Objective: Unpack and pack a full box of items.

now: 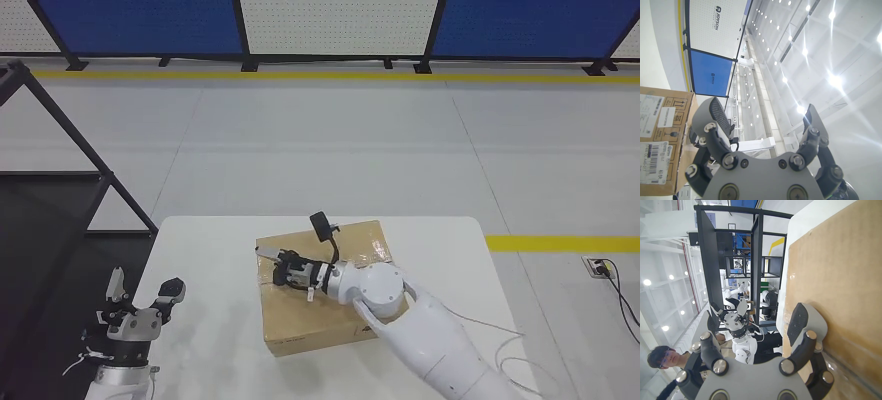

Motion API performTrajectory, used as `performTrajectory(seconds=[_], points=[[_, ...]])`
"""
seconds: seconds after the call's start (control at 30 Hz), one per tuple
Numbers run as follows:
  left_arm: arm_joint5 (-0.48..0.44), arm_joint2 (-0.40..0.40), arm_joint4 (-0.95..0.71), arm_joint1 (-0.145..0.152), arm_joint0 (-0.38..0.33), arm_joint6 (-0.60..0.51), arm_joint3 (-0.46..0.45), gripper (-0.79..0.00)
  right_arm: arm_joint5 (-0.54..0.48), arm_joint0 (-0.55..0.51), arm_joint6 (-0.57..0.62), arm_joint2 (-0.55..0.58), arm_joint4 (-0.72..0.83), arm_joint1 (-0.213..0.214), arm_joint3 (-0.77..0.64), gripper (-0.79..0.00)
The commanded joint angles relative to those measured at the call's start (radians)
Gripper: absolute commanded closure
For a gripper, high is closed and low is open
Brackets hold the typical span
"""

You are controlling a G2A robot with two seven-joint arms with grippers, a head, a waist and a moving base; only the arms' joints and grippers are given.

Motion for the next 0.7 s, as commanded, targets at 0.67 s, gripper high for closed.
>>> performTrajectory(seconds=[0.67], points=[[0.0, 0.0, 0.0, 0.0, 0.0, 0.0, 0.0, -0.785, 0.132, -0.332, -0.021, 0.402, -0.181, 0.14, -0.388, -0.785]])
